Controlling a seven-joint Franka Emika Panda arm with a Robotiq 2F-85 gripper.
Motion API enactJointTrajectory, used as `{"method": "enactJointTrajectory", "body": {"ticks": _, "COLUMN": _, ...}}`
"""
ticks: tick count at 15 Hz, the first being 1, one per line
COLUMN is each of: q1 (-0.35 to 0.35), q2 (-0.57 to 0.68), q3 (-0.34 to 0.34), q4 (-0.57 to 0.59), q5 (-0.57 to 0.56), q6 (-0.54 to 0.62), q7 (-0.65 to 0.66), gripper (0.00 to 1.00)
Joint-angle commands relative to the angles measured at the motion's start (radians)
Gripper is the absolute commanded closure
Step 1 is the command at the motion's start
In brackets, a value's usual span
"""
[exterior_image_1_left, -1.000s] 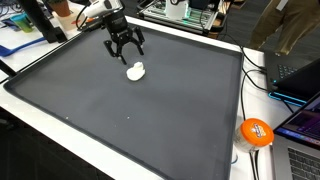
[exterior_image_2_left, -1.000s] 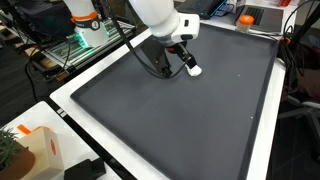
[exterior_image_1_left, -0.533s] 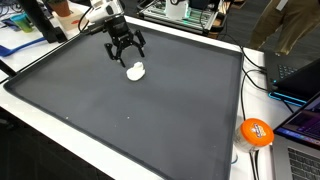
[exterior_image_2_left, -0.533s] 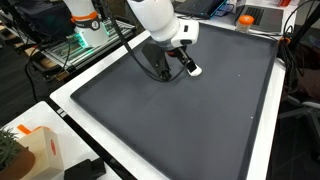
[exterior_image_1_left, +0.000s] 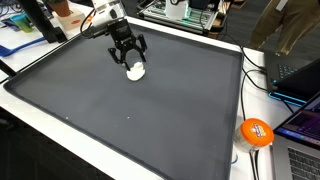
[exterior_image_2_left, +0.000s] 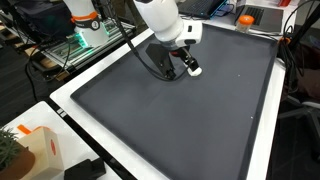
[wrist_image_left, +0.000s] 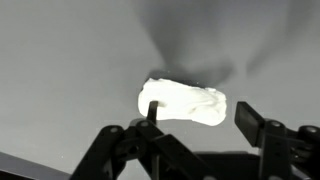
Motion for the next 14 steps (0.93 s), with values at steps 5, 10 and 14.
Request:
{"method": "enactJointTrajectory", "body": {"ticks": 5, "q1": 0.014, "q2": 0.036, "q3": 0.005, "q4": 0.009, "q5": 0.005, "q6": 0.064, "q7": -0.003, "gripper": 0.27}}
{"method": "enactJointTrajectory", "body": {"ticks": 10, "q1": 0.018, "q2": 0.041, "q3": 0.008, "q4": 0.007, "q5": -0.005, "q6": 0.089, "q7": 0.001, "gripper": 0.7}}
{"method": "enactJointTrajectory", "body": {"ticks": 14, "q1": 0.021, "q2": 0.039, "q3": 0.004, "q4": 0.003, "q5": -0.016, "q6": 0.089, "q7": 0.006, "gripper": 0.98}}
